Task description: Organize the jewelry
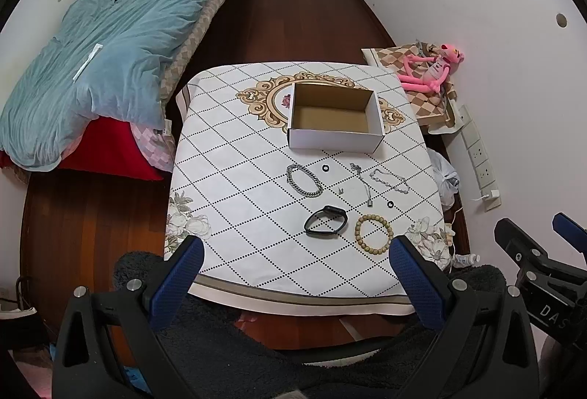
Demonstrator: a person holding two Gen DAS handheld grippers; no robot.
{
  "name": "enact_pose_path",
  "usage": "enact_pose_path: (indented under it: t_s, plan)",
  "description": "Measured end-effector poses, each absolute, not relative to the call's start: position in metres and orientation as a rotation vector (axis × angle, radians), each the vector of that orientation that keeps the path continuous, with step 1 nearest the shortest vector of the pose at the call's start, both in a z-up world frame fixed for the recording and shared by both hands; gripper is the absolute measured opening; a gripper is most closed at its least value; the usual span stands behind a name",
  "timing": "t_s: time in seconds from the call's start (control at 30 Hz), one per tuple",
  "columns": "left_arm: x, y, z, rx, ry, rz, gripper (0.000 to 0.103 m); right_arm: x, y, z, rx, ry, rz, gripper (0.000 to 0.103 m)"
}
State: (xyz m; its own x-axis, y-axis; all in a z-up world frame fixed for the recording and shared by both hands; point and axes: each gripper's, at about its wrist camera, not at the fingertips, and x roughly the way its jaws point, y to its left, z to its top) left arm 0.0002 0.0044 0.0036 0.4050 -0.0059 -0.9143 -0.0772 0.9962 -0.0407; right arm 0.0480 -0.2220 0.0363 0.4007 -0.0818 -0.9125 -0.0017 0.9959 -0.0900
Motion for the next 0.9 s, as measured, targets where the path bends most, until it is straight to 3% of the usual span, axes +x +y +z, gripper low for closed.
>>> enact_pose_path:
  t_s: [0.9]
  plan:
    - [-0.0031,-0.0009,0.0114,-0.065,1.134,0.042,0.103,0.0459,-0.2266,0.0432,-0.079,1.138,-0.049,0.103]
